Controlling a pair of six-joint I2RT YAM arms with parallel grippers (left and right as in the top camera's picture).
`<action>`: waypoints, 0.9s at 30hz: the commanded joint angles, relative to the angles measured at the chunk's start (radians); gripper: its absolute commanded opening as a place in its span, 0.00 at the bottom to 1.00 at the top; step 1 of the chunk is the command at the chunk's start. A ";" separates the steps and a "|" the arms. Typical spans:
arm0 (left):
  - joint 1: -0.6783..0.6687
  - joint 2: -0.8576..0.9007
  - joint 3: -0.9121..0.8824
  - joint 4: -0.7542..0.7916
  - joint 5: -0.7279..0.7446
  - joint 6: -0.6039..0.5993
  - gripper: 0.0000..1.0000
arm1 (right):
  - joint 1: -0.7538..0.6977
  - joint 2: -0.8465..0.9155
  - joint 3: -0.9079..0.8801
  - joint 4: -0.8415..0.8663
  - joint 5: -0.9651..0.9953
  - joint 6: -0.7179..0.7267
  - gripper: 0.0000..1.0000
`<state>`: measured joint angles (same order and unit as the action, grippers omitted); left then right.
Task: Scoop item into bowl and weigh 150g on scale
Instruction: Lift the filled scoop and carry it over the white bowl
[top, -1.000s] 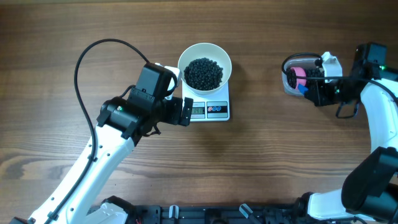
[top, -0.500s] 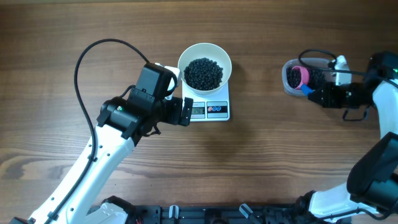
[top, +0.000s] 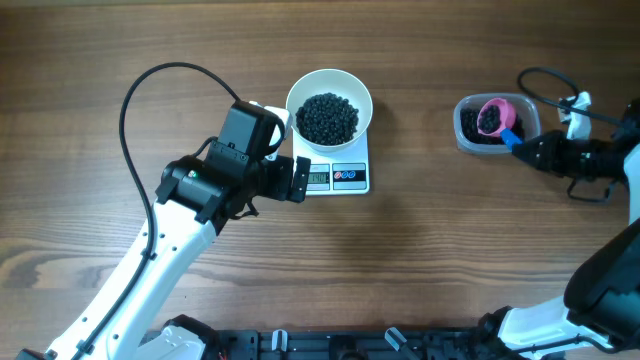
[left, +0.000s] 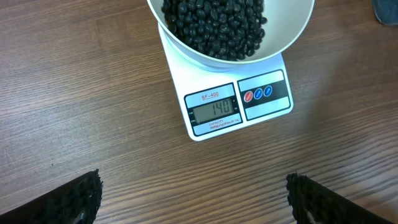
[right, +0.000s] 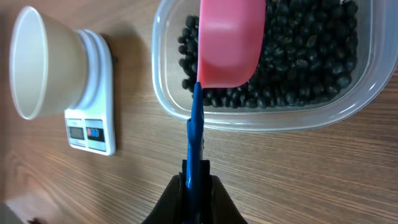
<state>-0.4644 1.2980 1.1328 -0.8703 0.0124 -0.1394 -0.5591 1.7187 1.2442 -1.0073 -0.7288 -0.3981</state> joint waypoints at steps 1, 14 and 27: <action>0.002 0.002 -0.001 0.003 -0.002 -0.006 1.00 | -0.018 0.017 -0.008 -0.003 -0.106 0.069 0.04; 0.002 0.002 -0.001 0.003 -0.002 -0.006 1.00 | -0.018 0.017 -0.008 -0.037 -0.219 0.137 0.04; 0.002 0.002 -0.001 0.003 -0.002 -0.006 1.00 | -0.018 0.017 -0.008 -0.060 -0.566 0.102 0.04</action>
<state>-0.4644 1.2980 1.1328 -0.8703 0.0124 -0.1394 -0.5732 1.7187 1.2442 -1.0664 -1.1110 -0.2668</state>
